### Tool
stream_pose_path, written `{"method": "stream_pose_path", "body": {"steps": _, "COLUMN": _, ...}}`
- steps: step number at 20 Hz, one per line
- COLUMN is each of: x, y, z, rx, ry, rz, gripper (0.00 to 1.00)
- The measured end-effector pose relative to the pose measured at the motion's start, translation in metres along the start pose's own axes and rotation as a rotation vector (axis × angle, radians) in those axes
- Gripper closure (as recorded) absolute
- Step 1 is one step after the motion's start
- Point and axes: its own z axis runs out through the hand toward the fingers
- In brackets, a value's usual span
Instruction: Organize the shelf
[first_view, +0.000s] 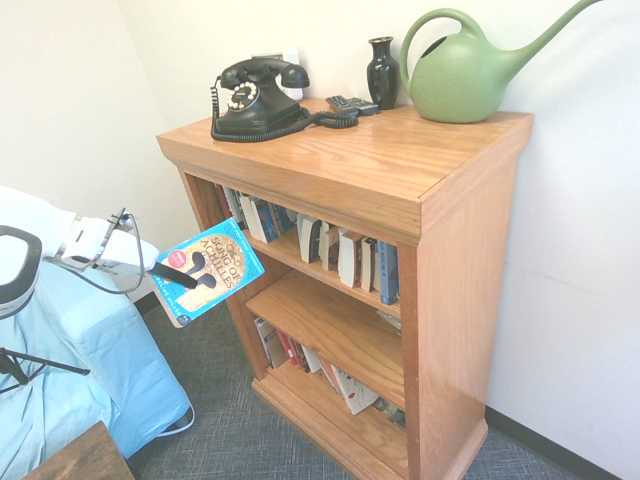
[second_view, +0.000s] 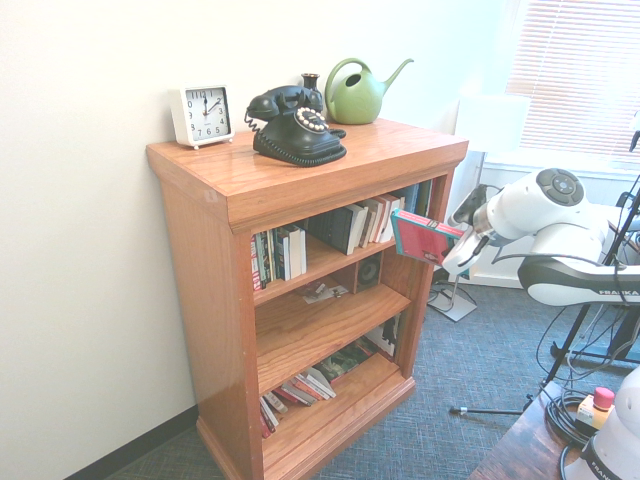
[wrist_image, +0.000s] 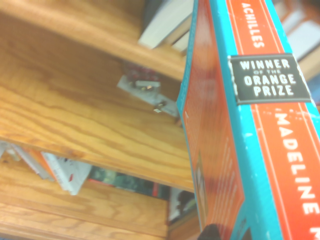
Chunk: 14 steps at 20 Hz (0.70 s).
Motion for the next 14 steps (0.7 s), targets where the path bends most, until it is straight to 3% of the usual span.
{"method": "stream_pose_path", "body": {"steps": 14, "x": -0.020, "y": -0.077, "z": 0.064, "rx": 0.036, "ry": 0.024, "rz": -0.072, "gripper": 1.00}}
